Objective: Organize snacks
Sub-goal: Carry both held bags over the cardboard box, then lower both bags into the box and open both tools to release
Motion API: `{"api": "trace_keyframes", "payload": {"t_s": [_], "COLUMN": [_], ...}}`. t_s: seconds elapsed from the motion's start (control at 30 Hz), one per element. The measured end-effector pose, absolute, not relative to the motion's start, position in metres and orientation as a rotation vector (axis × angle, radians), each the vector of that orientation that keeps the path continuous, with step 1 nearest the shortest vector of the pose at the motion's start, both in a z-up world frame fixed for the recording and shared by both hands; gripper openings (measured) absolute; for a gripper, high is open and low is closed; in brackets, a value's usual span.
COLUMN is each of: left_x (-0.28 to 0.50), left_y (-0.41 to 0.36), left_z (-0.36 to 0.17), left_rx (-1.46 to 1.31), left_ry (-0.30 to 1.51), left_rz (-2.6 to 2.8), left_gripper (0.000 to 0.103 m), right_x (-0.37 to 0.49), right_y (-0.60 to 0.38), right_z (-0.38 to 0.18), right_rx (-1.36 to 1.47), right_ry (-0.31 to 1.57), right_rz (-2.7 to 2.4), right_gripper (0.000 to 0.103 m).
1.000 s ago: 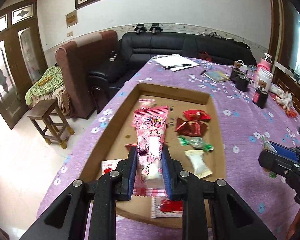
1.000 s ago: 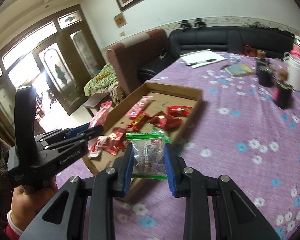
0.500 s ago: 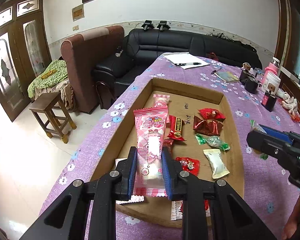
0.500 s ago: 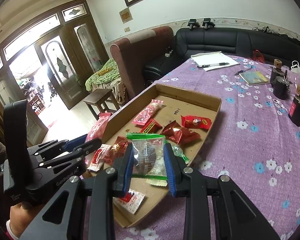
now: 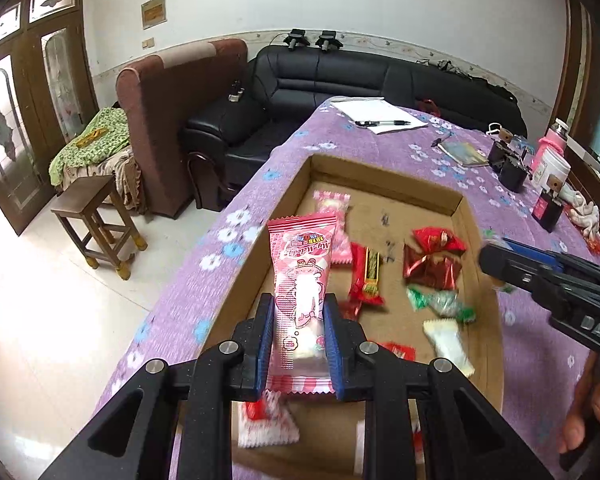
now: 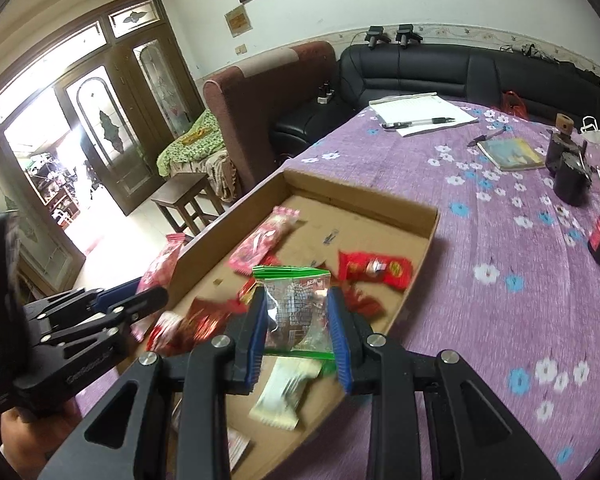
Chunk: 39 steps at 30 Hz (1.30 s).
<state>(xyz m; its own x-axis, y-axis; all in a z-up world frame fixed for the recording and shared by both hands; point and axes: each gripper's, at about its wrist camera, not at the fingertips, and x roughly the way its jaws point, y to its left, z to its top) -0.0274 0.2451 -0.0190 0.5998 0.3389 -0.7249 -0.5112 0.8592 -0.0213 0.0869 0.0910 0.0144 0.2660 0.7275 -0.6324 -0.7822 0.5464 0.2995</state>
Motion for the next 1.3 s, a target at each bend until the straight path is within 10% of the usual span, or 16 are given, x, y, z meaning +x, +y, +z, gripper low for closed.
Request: {"api": "trace_keyframes", "payload": {"t_s": [1.3], "left_x": [0.105], "left_y": [0.256], "left_z": [-0.039], "left_rx": [-0.208], "left_ry": [0.990], "left_rz": [0.411], "left_gripper": [0.025], "right_x": [0.168], "right_y": [0.152], "right_z": [-0.007], "right_rx": [-0.156], "right_ry": [0.898], "right_rz": [0.953], "right_gripper": [0.029]}}
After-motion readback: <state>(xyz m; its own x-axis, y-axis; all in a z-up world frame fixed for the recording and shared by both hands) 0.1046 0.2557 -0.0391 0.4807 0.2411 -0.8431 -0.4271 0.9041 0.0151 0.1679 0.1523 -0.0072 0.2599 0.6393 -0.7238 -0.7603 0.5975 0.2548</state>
